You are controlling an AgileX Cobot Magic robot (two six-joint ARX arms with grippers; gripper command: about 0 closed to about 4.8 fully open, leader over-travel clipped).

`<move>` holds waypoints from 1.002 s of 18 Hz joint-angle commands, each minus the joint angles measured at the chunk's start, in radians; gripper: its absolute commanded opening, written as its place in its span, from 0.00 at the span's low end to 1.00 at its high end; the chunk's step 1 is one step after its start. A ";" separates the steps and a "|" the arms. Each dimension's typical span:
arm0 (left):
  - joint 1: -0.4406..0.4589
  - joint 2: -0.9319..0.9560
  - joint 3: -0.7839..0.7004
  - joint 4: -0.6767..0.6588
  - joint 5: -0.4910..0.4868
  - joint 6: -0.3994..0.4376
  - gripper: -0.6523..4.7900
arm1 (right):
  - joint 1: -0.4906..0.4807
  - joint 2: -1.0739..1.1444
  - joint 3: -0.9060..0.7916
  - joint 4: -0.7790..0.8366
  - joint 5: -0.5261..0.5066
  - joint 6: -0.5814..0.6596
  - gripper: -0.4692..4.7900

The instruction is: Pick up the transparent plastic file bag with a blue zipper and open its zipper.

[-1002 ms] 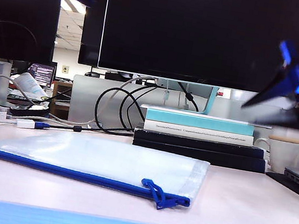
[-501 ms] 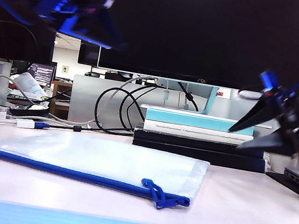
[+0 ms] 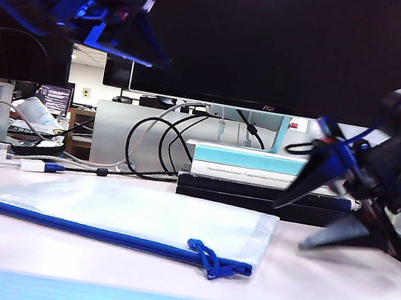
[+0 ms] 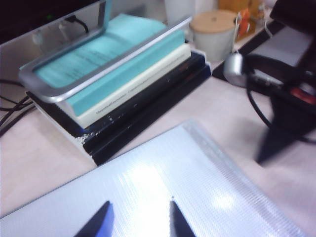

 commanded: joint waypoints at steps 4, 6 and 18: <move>0.000 0.000 0.003 -0.014 -0.014 0.042 0.41 | 0.069 -0.031 0.002 -0.260 -0.024 -0.090 0.62; 0.000 0.000 0.003 -0.013 -0.014 0.042 0.41 | 0.074 -0.057 0.002 -0.288 -0.023 -0.095 0.63; 0.000 0.000 0.003 -0.022 -0.010 0.050 0.40 | 0.167 -0.084 -0.010 -0.205 0.057 0.010 0.64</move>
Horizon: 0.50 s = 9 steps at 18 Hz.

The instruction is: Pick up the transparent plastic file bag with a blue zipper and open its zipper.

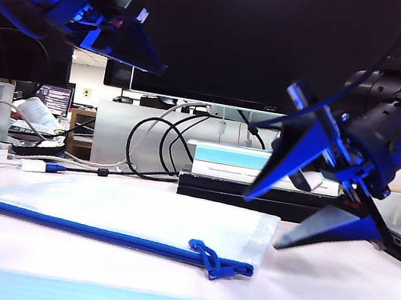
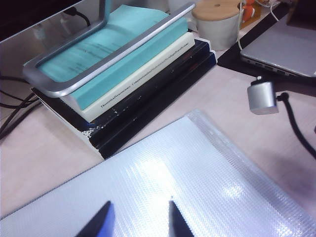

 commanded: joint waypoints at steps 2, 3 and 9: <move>-0.001 -0.002 0.003 0.000 0.005 0.004 0.40 | 0.000 0.012 -0.001 0.010 0.056 0.022 0.64; -0.001 -0.002 0.003 0.002 0.005 0.003 0.40 | 0.004 0.023 -0.001 0.013 0.054 0.024 0.64; -0.001 -0.002 0.003 0.006 0.005 0.004 0.40 | 0.037 0.062 -0.001 0.060 0.050 0.074 0.64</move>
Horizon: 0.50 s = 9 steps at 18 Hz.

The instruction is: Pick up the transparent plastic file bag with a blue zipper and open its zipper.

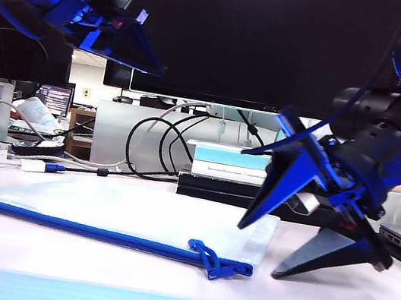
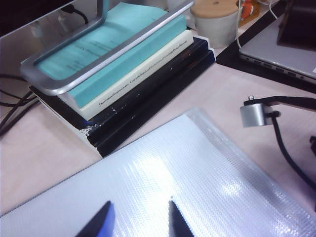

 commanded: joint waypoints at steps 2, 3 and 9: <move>-0.001 -0.002 0.003 0.013 0.004 0.004 0.40 | 0.026 0.014 0.000 0.052 0.002 0.043 0.64; -0.001 -0.002 0.003 0.014 0.004 0.004 0.40 | 0.030 0.028 0.000 0.065 0.002 0.057 0.64; -0.001 -0.002 0.003 0.013 0.004 0.008 0.40 | 0.039 0.056 0.000 0.204 -0.005 0.136 0.22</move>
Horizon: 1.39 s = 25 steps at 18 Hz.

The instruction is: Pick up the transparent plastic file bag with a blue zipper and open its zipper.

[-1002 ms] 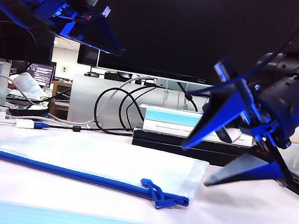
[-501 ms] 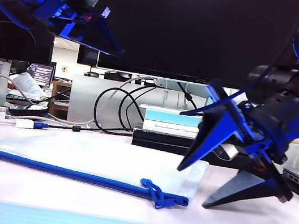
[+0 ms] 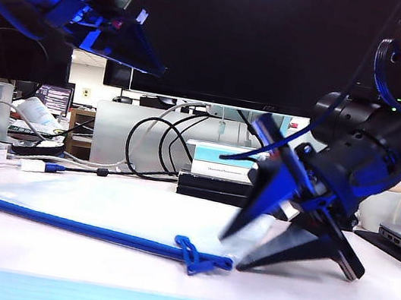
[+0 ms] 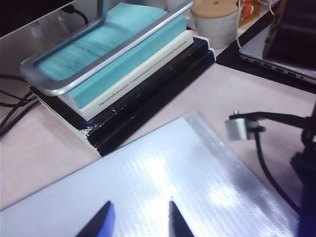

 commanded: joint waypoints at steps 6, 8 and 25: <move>0.000 -0.002 0.003 -0.011 0.003 0.011 0.40 | 0.001 0.000 0.002 0.111 -0.021 0.058 0.08; 0.000 -0.002 0.003 -0.024 0.003 0.011 0.40 | 0.000 -0.002 0.002 0.137 -0.029 0.055 0.08; -0.309 -0.026 0.003 -0.098 -0.171 0.384 0.73 | -0.003 -0.298 0.097 0.127 -0.086 0.139 0.07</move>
